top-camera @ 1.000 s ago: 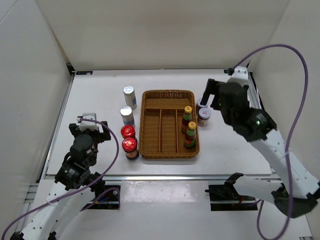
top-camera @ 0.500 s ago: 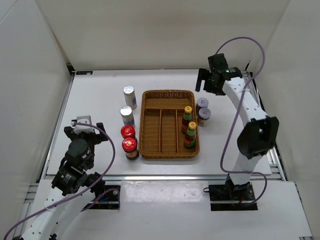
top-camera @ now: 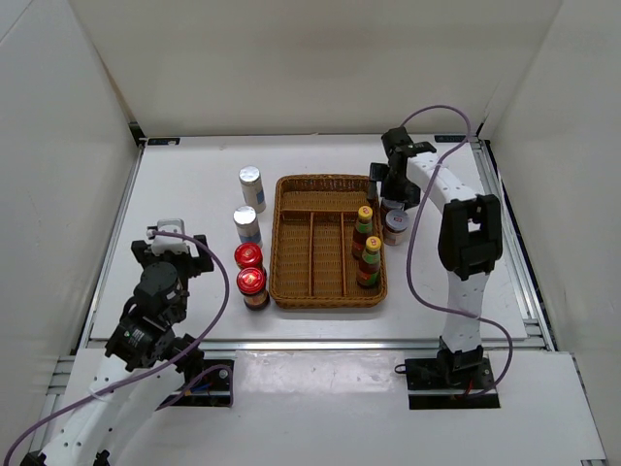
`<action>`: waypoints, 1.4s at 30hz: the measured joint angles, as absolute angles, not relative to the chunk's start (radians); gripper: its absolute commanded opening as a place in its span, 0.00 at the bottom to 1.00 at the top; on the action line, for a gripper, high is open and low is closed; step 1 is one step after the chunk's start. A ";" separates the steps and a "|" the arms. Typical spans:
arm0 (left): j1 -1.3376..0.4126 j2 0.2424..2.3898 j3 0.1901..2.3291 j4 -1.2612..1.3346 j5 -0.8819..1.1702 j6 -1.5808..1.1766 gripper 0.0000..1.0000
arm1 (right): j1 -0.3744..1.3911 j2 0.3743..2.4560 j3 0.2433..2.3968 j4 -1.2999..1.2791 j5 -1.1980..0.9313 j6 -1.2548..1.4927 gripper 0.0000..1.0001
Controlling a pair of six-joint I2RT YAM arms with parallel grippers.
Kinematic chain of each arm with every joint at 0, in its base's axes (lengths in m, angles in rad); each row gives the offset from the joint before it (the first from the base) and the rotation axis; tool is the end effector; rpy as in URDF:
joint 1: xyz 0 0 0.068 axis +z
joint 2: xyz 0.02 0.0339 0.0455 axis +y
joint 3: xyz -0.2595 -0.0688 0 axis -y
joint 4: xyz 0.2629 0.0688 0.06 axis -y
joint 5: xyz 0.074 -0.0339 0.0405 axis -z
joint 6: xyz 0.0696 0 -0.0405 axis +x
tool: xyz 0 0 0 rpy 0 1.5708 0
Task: Organize the condiment bottles
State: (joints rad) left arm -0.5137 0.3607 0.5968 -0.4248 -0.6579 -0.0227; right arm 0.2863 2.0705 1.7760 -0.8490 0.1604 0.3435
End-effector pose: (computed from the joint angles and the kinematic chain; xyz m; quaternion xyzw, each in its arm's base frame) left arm 0.1477 -0.0345 0.3007 -0.0225 0.7574 0.0802 0.6476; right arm 0.4564 0.1228 0.1925 0.0448 0.9732 -0.0090 0.2252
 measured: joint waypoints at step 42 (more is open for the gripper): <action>-0.514 0.381 0.597 -0.418 -0.625 -0.015 1.00 | 0.238 2.046 1.855 -0.865 0.087 0.342 0.85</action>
